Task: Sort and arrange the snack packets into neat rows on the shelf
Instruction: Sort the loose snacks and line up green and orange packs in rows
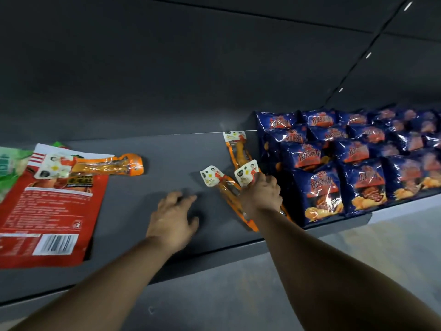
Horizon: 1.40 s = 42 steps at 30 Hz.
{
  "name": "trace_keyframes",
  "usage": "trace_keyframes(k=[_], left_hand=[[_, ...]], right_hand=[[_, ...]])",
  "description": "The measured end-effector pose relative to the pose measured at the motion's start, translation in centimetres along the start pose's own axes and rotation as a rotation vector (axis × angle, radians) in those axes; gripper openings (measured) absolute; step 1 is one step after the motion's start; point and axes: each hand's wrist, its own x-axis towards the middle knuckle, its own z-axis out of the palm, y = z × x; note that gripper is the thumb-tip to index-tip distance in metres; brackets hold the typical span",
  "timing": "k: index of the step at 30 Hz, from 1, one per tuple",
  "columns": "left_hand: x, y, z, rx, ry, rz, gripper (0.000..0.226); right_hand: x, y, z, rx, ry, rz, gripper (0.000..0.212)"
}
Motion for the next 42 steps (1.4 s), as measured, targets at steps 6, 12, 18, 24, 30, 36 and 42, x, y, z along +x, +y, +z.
trace_keyframes(k=[6, 12, 18, 24, 30, 36, 42], left_hand=[[1.2, 5.7, 2.8, -0.004, -0.029, 0.146, 0.054], [3.0, 8.4, 4.4, 0.174, -0.077, 0.164, 0.049], [3.2, 8.5, 4.5, 0.225, -0.120, 0.160, 0.049], [3.3, 7.3, 4.4, 0.204, -0.113, 0.113, 0.047], [3.4, 5.5, 3.5, 0.211, -0.112, 0.078, 0.048], [2.7, 3.2, 1.6, 0.228, -0.115, 0.053, 0.051], [1.3, 0.3, 0.1, 0.224, -0.097, 0.057, 0.048]], right_hand=[[1.7, 2.8, -0.3, -0.030, -0.050, 0.024, 0.047], [2.7, 3.8, 0.3, -0.024, -0.136, 0.013, 0.052], [3.0, 3.4, 0.6, -0.036, -0.145, 0.025, 0.054], [2.8, 2.8, 0.9, -0.003, -0.111, 0.004, 0.060], [2.3, 1.8, 1.5, 0.025, -0.082, -0.030, 0.063], [1.3, -0.7, 2.4, 0.046, -0.111, -0.100, 0.063], [0.5, -3.0, 3.6, 0.062, -0.169, -0.124, 0.064]])
